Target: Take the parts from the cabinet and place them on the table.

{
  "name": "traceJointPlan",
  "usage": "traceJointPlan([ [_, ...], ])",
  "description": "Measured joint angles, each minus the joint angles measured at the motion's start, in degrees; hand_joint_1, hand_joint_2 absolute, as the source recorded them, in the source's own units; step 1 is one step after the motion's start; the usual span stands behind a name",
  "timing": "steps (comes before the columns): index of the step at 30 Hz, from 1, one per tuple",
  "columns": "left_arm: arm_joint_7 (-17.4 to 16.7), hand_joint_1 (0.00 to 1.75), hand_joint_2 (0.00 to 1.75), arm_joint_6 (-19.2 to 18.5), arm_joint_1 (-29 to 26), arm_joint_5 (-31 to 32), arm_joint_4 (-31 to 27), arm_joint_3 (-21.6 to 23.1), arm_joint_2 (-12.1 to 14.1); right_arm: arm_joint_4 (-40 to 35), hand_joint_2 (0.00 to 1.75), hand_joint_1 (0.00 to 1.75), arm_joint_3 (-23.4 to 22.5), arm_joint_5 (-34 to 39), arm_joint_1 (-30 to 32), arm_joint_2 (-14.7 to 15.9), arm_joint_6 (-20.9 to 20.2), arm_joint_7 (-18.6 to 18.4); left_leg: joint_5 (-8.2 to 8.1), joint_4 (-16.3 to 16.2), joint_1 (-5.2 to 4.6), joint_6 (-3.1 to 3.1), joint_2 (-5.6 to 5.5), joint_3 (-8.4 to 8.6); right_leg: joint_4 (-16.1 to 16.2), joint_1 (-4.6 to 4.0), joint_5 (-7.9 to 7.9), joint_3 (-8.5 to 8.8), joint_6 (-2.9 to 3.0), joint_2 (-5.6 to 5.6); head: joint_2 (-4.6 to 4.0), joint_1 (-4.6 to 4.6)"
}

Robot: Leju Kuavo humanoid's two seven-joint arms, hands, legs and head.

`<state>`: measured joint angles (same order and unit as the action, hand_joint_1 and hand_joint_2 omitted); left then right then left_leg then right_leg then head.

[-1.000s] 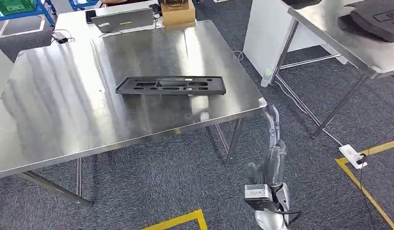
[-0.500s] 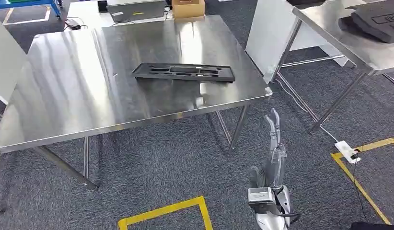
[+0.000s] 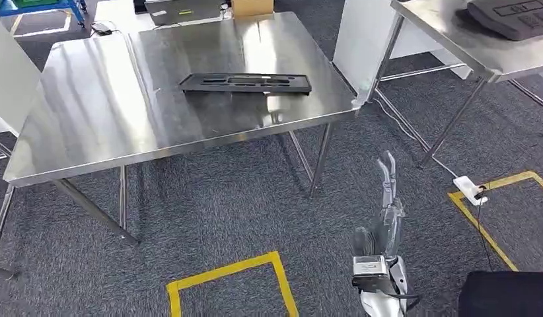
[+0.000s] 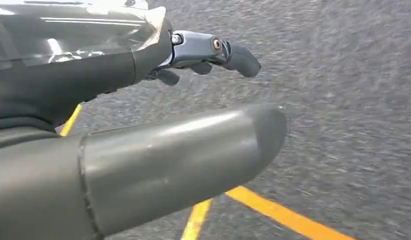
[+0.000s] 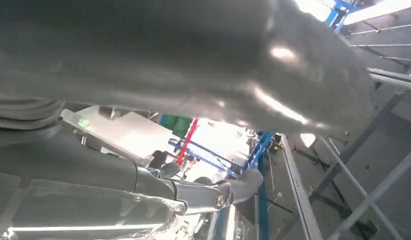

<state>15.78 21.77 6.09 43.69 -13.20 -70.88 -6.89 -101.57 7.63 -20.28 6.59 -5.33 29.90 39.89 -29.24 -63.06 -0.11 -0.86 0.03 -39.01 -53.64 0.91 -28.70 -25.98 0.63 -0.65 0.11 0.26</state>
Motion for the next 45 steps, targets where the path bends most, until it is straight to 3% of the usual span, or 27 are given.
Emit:
traceJointPlan([
  [2,0.0,0.0,0.0,0.0,-0.03,0.07,0.0,0.0,0.02,-0.11,0.0,0.0,-0.09,-0.04,0.63,0.02,0.07,0.02,-5.19,-8.46,0.53,0.8,-0.02,-1.56,-0.1,0.0,1.5,-1.9,-0.23,-0.12,0.0,-0.04],
  [3,0.0,0.0,0.0,0.0,-0.04,0.09,0.0,0.0,0.02,-0.11,0.0,0.0,-0.13,-0.04,0.86,0.04,0.09,0.02,-4.67,-11.41,0.9,1.16,-0.01,-1.69,-0.25,0.1,2.26,-2.47,-0.45,-0.2,0.0,0.0],
  [4,0.0,0.0,0.0,-0.04,-0.04,0.18,0.0,0.02,0.09,-0.13,0.0,0.0,-0.15,-0.04,1.11,0.07,0.15,0.02,-2.26,-12.28,1.34,1.52,0.0,-0.97,-0.54,0.31,2.92,-3.71,-0.82,-0.27,0.0,-0.02],
  [6,-0.22,0.0,0.0,-0.13,-0.04,0.57,0.0,0.02,0.15,-0.66,0.0,0.0,-0.35,-0.13,2.07,0.15,0.39,0.04,2.53,-8.12,2.13,2.35,0.01,3.44,-1.75,0.93,3.7,-5.98,-1.72,-0.26,0.0,-0.02],
  [7,-0.31,0.0,0.0,-0.17,-0.04,0.74,0.0,0.02,0.17,-1.05,0.0,0.0,-0.44,-0.13,2.57,0.22,0.5,0.07,2.55,-3.44,2.54,2.73,0.01,7.07,-2.63,1.14,3.87,-6.81,-2.02,-0.27,0.0,-0.06],
  [8,-0.39,0.0,0.0,-0.2,0.02,0.85,0.0,0.04,0.13,-1.73,0.0,0.0,-0.5,-0.07,3.06,0.28,0.55,0.09,0.16,2.1,2.56,3.23,-0.21,10.98,-3.61,0.86,3.97,-7.81,-2.24,-0.32,0.0,-0.13],
  [11,-0.52,0.0,0.0,-0.24,0.12,1.27,0.0,0.09,0.39,-3.48,0.0,0.0,-0.68,0.24,4.34,0.46,0.63,0.2,-2.12,4.87,1.77,1.73,-0.53,11.49,-4.24,0.59,5.27,-8.89,-4.07,-0.36,0.0,0.0],
  [13,-0.55,0.0,0.0,-0.26,0.08,1.29,0.0,0.11,0.37,-4.28,0.0,0.0,-0.98,0.39,5.27,0.61,0.63,0.2,-1.05,5.38,1.87,-0.34,-0.26,10.03,-4.69,0.58,5.46,-9.82,-5.13,-0.37,0.0,0.18],
  [15,-0.55,0.0,0.0,-0.28,0.04,1.31,0.0,0.15,0.42,-5.09,0.0,0.0,-1.31,0.48,6.09,0.76,0.63,0.13,0.41,5.41,1.43,-1.88,0.07,8.37,-9.9,0.61,-0.84,-11.99,-3.3,0.03,0.0,0.37],
  [16,-0.55,0.0,0.0,-0.28,0.02,1.36,0.02,0.19,0.48,-5.31,0.0,0.0,-1.42,0.57,6.22,0.85,0.63,0.13,1.22,5.39,1.27,-2.07,0.17,7.52,-14.31,0.61,-3.84,-13.02,-2.9,0.09,0.0,0.42],
  [17,-0.55,0.0,0.0,-0.28,0.04,1.36,0.02,0.2,0.48,-5.51,0.0,0.0,-1.57,0.59,6.33,0.96,0.63,0.11,1.99,5.33,1.06,-2.13,0.27,6.53,-18.59,0.6,-5.71,-13.96,-3.01,0.15,0.0,0.39],
  [19,-0.55,0.0,0.0,-0.28,0.05,1.36,0.02,0.31,0.48,-5.68,0.0,0.0,-1.64,0.61,6.64,1.07,0.63,0.11,3.52,5.27,0.62,-2.12,0.44,4.65,-22.76,0.51,-5.21,-13.32,-4.19,0.28,0.0,0.39],
  [21,-0.55,0.0,0.0,-0.28,0.07,1.36,0.02,0.31,0.46,-5.88,0.0,0.0,-1.68,0.66,6.82,1.18,0.63,0.09,5.02,5.23,0.39,-2.0,0.5,3.22,-17.76,0.3,-1.6,-8.31,-5.2,0.32,0.0,0.44],
  [22,-0.55,0.0,0.0,-0.28,0.08,1.36,0.02,0.31,0.46,-6.05,0.0,0.0,-1.68,0.66,6.82,1.18,0.63,0.09,5.91,5.22,0.3,-1.83,0.46,2.44,-12.03,0.22,-0.74,-4.09,-4.89,0.34,0.0,0.39],
  [24,-0.55,0.0,0.0,-0.31,0.11,1.36,0.02,0.35,0.44,-6.58,0.0,0.0,-1.66,0.66,6.79,1.2,0.63,0.09,7.04,5.09,0.06,-1.24,0.33,1.87,-1.62,-0.55,-3.45,2.84,-3.35,0.4,0.0,0.42],
  [27,-0.55,0.0,0.0,-0.31,0.06,1.4,0.02,0.35,0.44,-6.95,0.0,0.0,-1.73,0.68,6.96,1.31,0.66,0.07,9.2,6.08,0.32,-0.13,0.5,1.78,-0.67,-1.14,-2.93,1.68,-2.31,0.48,0.0,0.35],
  [28,-0.55,0.0,0.0,-0.26,-0.06,1.4,0.02,0.35,0.59,-6.95,0.0,0.0,-1.79,0.74,7.02,1.31,0.64,0.04,9.12,6.16,0.45,0.23,0.26,1.32,-0.2,0.19,-1.79,1.01,-1.72,0.37,0.0,0.35],
  [30,-0.55,0.0,0.0,-0.22,-0.13,1.46,0.04,0.37,0.5,-7.06,0.0,0.0,-1.79,0.74,7.14,1.29,0.63,-0.04,2.38,2.32,0.73,0.53,-0.02,-0.47,-0.32,0.51,-0.19,-0.7,-0.33,0.1,0.0,0.22],
  [32,-0.55,0.0,0.0,-0.17,-0.19,1.46,0.04,0.35,0.53,-7.12,0.0,0.0,-1.84,0.94,7.42,1.29,0.5,-0.09,-4.24,-6.77,0.89,1.16,-0.04,-2.33,-0.39,0.37,1.45,-2.57,-0.29,0.0,0.0,0.18],
  [33,-0.59,0.0,0.0,-0.13,-0.18,1.44,0.04,0.35,0.59,-7.12,0.0,0.0,-1.84,1.12,7.45,1.29,0.22,-0.09,-5.03,-10.42,0.94,1.41,-0.04,-2.88,-0.6,0.36,2.18,-3.2,-0.46,-0.06,-0.02,0.18],
  [35,-0.68,0.0,0.0,0.02,-0.18,1.33,0.04,0.35,0.61,-7.06,0.0,0.0,-1.86,1.44,7.44,1.31,-0.28,-0.07,-1.66,-11.29,1.47,1.9,-0.03,-0.89,-1.21,0.62,3.5,-5.62,-0.98,-0.15,0.0,0.15],
  [37,-0.68,0.0,0.0,0.09,-0.16,1.27,0.04,0.33,0.63,-6.86,0.0,0.0,-1.88,1.92,7.26,1.38,-0.55,-0.07,1.47,-3.32,2.21,2.63,0.0,5.85,-2.48,1.05,4.23,-7.71,-1.75,-0.13,0.0,0.13],
  [38,-0.68,0.0,0.0,0.07,-0.01,1.27,0.06,0.35,0.44,-6.84,0.0,0.0,-1.9,1.95,7.11,1.42,-0.55,-0.04,-0.1,1.73,2.71,3.12,-0.09,9.47,-3.27,0.85,4.41,-8.51,-2.04,-0.15,0.0,0.07],
  [39,-0.66,0.0,0.0,0.07,0.17,1.29,0.04,0.35,0.53,-6.84,0.0,0.0,-1.95,1.95,7.01,1.42,-0.5,0.02,-1.38,4.95,2.09,2.93,-0.48,11.22,-4.06,0.56,4.62,-9.48,-2.42,-0.26,0.0,-0.01],
  [42,-0.59,0.0,0.0,0.13,0.13,1.36,0.06,0.35,0.61,-6.84,0.0,0.0,-1.94,1.79,7.27,1.51,-0.26,0.17,-1.38,4.96,1.42,1.46,-0.6,10.08,-3.7,0.24,6.23,-10.04,-4.63,-0.34,0.0,0.48],
  [43,-0.63,0.0,0.0,0.22,0.0,1.25,0.06,0.35,0.57,-6.84,0.0,0.0,-1.95,1.77,7.49,1.55,-0.26,0.2,-0.67,5.53,1.45,0.33,-0.5,9.27,-3.65,-0.1,6.51,-10.41,-5.3,-0.32,0.0,0.57],
  [45,-0.76,0.0,0.0,0.55,0.1,1.18,0.06,0.33,0.57,-6.8,0.0,0.0,-1.92,2.03,7.36,1.75,-0.26,0.2,0.57,5.59,1.39,-1.52,-0.06,8.53,-7.82,0.42,1.65,-12.36,-4.04,0.0,0.0,0.72],
])
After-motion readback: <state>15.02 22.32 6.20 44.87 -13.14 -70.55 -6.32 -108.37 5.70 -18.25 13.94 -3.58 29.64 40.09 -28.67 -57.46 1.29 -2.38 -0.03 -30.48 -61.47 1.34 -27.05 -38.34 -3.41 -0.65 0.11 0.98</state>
